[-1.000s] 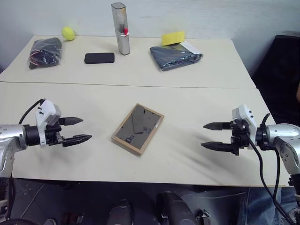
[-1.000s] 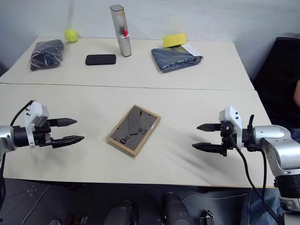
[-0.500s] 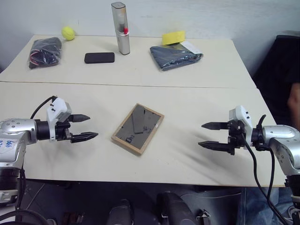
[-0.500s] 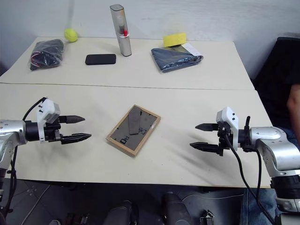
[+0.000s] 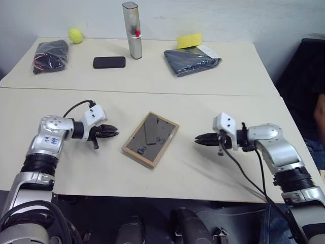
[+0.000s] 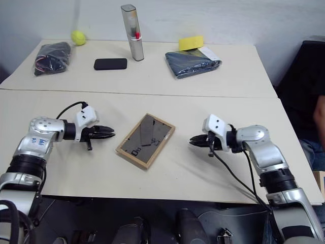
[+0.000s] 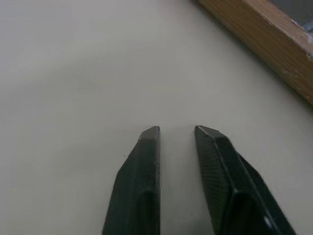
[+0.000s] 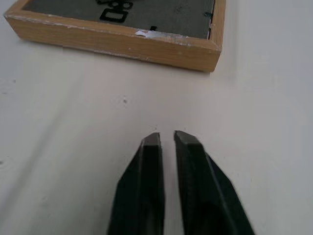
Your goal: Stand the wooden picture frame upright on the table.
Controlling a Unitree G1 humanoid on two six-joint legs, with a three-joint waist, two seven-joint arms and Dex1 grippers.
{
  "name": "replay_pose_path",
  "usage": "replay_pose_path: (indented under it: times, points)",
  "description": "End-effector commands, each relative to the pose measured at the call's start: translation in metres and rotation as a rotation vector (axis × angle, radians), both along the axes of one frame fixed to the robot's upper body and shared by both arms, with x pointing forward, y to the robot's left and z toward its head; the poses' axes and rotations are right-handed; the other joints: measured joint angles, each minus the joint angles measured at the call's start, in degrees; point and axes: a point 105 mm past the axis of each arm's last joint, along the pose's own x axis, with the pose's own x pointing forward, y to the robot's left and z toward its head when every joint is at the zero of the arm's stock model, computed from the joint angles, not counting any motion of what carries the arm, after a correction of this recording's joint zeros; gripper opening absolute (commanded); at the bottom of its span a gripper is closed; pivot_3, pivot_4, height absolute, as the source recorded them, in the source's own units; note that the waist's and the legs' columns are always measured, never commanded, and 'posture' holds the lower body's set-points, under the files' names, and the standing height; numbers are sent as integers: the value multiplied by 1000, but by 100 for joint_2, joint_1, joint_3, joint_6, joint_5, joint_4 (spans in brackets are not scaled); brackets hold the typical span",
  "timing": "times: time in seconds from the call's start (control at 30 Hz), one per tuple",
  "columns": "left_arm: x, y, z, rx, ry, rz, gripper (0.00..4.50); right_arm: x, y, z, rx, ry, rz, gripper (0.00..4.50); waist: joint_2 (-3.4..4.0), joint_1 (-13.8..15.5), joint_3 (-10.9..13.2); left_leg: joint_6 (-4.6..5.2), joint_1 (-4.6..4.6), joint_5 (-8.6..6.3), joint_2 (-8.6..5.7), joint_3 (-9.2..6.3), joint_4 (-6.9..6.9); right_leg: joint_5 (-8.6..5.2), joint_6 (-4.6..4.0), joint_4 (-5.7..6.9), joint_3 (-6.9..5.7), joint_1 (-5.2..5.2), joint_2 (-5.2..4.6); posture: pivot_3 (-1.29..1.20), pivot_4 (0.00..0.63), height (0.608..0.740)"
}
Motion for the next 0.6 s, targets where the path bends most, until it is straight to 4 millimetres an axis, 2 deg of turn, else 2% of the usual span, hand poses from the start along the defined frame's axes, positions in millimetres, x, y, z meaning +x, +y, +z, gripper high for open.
replay_pose_path:
  times: [0.03, 0.13, 0.27, 0.37, 0.5, 0.6]
  points:
    - [-4, -21, -8, -32, 66, -73, 24, 8, 14, 1, -32, -49, 39, 0, 0, 8, 0, 0, 0, 0, -1, 1, 2, 0, 0, 3, 0, 0, -2, 0, 150, 740]
    - [-14, -33, -9, -89, 124, -126, 24, 16, 21, -2, -41, -73, 20, 0, 0, 4, 0, -2, 2, 1, -1, 1, 4, 0, 0, 6, 1, 0, -3, 0, 150, 740]
    - [-41, -54, -10, -155, 225, -240, 24, 23, 32, -4, -27, -81, 11, 0, 1, -30, -1, -5, 2, 3, 3, 0, 4, 0, 0, 8, 0, 0, -2, 0, 150, 740]
    - [-56, -62, -12, -174, 272, -279, 24, 30, 36, -1, -14, -94, -9, 0, 1, -63, -1, -10, 5, 6, 6, 1, 4, 0, 0, 15, 2, 0, 1, 0, 150, 740]
    - [-55, -52, -25, -125, 307, -183, 24, 35, 34, -1, -53, -124, -15, 0, 1, -61, -1, -15, 12, 9, 4, 0, 5, 0, -1, 24, 4, 1, 2, 0, 150, 740]
    - [-53, -38, -31, -162, 405, -61, 591, 32, 29, -1, -101, -144, 9, 0, 2, -53, -2, -14, 12, 9, 2, 1, 5, 0, -1, 23, 4, 3, 1, 0, 150, 740]
